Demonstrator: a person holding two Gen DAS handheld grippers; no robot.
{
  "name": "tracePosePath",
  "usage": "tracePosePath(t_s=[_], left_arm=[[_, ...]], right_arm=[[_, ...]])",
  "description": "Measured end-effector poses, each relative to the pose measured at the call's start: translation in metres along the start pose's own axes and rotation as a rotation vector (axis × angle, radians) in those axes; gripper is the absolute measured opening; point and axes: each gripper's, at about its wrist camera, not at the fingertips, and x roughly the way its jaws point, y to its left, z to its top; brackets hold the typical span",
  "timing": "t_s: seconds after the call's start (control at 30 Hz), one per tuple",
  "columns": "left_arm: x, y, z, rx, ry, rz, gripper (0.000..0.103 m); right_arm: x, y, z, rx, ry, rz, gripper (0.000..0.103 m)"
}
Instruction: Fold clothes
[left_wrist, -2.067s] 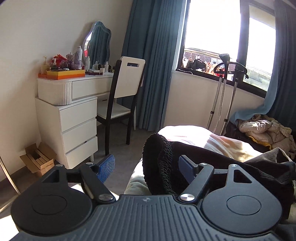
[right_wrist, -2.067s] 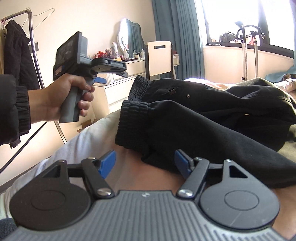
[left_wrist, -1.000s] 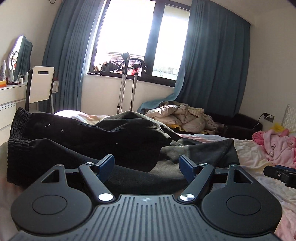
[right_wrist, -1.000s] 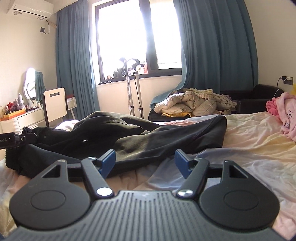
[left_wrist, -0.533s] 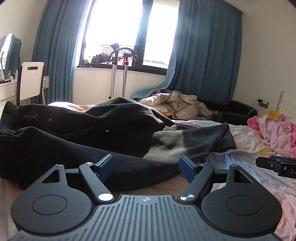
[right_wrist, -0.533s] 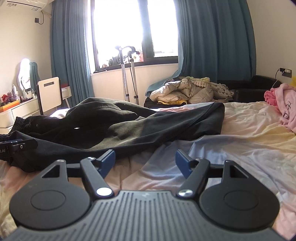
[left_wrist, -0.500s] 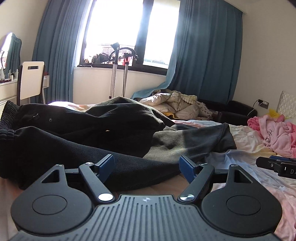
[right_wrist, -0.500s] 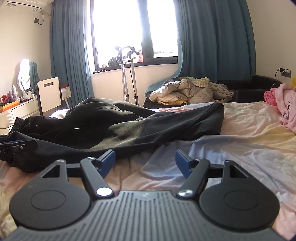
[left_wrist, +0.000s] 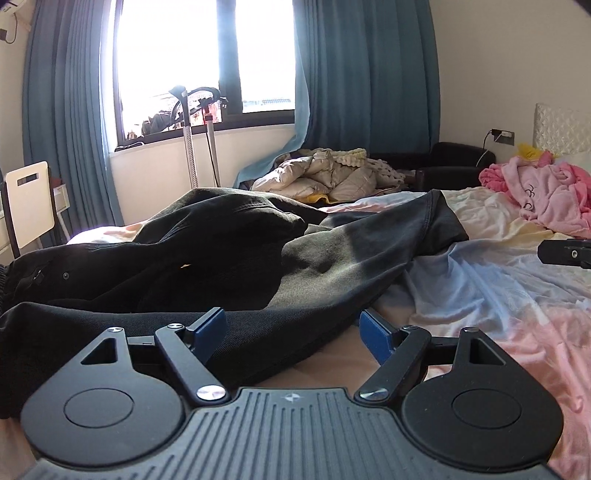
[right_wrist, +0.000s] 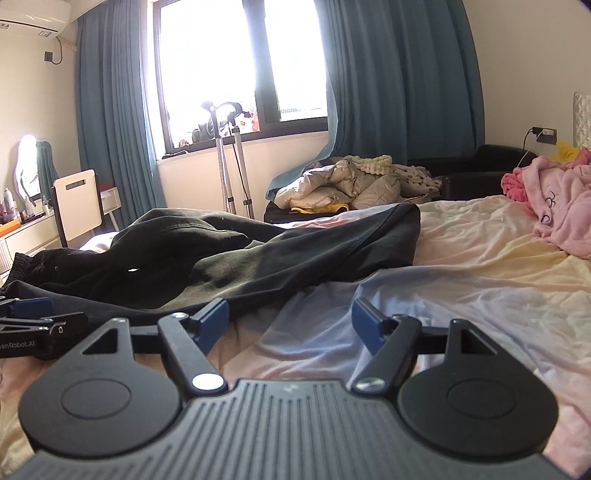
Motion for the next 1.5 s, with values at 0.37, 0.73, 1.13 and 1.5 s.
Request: tracePosePath(t_s=[0.37,0.73,1.13,1.5], left_arm=[[0.117,-0.077,0.017,0.275,0.081,-0.038,0.082],[0.212,-0.108,0.019,0.322,0.167,0.095,0.025],[0.112,-0.065,0.057,0.18,0.003,-0.036,0.006],[0.031,-0.016,-0.019,0.064,0.113,-0.116,0.007]], right_arm=[[0.015,-0.025,-0.001,0.105,0.016,-0.043,0.076],[0.044,-0.053,-0.013,0.213,0.054,-0.068,0.076],[0.057,-0.052,-0.018,0.208,0.073,-0.053,0.076],[0.051,-0.054,-0.017,0.245,0.075,-0.045,0.076]])
